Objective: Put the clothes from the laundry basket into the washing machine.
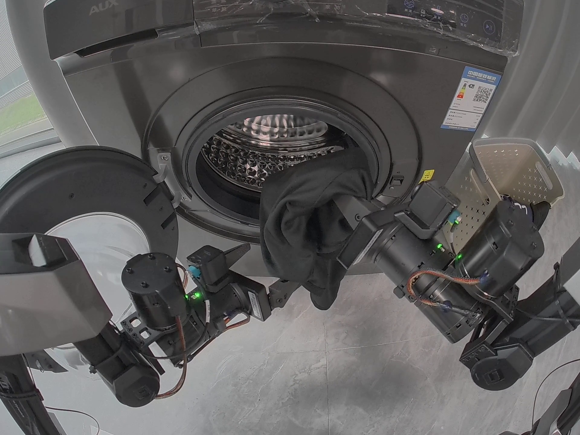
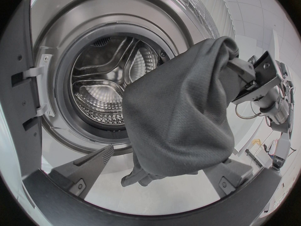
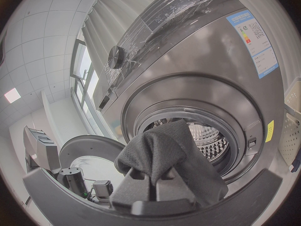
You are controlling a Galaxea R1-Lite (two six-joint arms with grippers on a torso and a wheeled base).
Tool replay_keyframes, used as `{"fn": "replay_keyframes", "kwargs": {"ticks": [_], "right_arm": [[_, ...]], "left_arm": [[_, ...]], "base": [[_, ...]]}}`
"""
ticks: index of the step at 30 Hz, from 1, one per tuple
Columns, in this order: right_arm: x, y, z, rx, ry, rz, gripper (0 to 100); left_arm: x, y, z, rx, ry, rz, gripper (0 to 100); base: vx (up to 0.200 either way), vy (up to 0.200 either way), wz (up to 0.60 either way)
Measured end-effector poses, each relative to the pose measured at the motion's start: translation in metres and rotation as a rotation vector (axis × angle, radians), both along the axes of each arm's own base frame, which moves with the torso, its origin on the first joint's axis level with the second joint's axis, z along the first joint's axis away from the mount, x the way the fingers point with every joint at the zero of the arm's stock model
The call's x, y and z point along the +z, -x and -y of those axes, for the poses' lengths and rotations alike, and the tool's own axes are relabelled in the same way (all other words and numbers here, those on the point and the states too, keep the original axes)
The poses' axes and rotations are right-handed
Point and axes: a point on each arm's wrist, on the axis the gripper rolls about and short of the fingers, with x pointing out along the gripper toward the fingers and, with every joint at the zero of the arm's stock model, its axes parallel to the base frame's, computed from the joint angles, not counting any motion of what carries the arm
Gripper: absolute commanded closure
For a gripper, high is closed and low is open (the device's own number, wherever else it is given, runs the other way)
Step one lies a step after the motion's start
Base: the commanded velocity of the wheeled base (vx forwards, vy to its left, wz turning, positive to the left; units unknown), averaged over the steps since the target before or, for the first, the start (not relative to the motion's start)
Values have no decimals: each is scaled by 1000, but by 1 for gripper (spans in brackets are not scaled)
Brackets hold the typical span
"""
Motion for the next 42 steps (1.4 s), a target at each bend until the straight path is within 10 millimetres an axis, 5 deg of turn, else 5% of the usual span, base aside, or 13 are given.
{"fn": "replay_keyframes", "kwargs": {"ticks": [5, 6, 13, 22, 38, 39, 42], "right_arm": [[-1, 1, -1, 3, 2, -3, 100], [-1, 1, -1, 4, 3, -3, 100], [-2, 2, 0, 5, 5, -5, 100], [-5, 3, 6, -7, 15, -14, 100], [-4, -2, 11, -27, 11, -15, 100], [-4, -2, 11, -27, 10, -15, 100], [-4, -1, 11, -25, 9, -15, 100]], "left_arm": [[-4, -19, 4, 23, 10, 17, 0], [-4, -23, 5, 30, 13, 21, 100], [-7, -44, 5, 66, 30, 39, 100], [-4, -45, 4, 74, 43, 47, 100], [10, 17, -22, 15, 8, -11, 100], [8, 22, -23, 7, -1, -22, 0], [-2, 34, -27, -16, -37, -68, 0]], "base": [[0, 0, 0], [0, 0, 0], [0, 0, 0], [0, 0, 0], [0, 0, 0], [0, 0, 0], [0, 0, 0]]}}
